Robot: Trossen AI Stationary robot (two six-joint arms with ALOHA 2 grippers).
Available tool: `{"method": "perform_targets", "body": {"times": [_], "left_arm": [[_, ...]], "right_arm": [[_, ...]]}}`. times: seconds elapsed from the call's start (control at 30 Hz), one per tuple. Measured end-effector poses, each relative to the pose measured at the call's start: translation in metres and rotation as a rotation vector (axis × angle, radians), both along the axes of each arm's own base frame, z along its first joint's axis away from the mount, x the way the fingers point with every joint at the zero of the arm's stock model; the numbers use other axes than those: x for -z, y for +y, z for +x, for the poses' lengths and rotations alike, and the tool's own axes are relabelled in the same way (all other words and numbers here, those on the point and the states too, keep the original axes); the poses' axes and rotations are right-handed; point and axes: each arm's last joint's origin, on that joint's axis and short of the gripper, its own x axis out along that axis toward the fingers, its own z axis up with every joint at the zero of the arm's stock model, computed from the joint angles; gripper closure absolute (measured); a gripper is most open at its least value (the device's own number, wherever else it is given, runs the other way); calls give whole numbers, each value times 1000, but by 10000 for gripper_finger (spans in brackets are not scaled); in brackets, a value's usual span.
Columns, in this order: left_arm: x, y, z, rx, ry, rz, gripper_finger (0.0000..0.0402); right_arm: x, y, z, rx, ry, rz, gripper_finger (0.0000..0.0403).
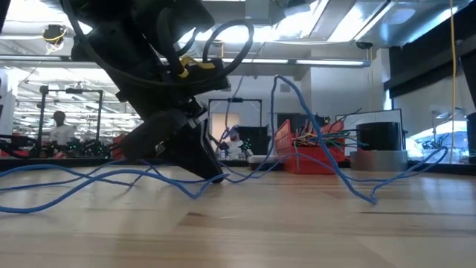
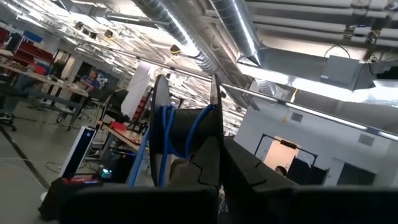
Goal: Coil cords
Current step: Coil the blue wire into the black spool
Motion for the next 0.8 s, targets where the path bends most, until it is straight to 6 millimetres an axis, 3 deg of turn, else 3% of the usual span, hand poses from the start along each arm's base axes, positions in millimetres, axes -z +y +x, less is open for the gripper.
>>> {"method": "perform_targets", "body": {"times": [0.1, 0.27, 0.4, 0.6, 0.67, 0.8], "left_arm": [[-7, 0, -1, 4, 9, 7, 288], [-46, 3, -15, 13, 123, -1, 260], [-100, 5, -29, -21, -2, -25, 262], [-151, 5, -63, -99, -168, 8, 269], [-161, 5, -70, -124, -207, 0, 270], [-158, 5, -71, -158, -222, -24, 270]], "right_arm": [[1, 1, 1, 0, 16, 0, 395], [5, 3, 7, -12, 61, 9, 395], [13, 7, 15, -24, 150, 14, 395], [26, 6, 14, -70, 193, 108, 395], [33, 5, 11, -97, 203, 147, 395], [52, -1, 5, -145, 263, 225, 395]]}}
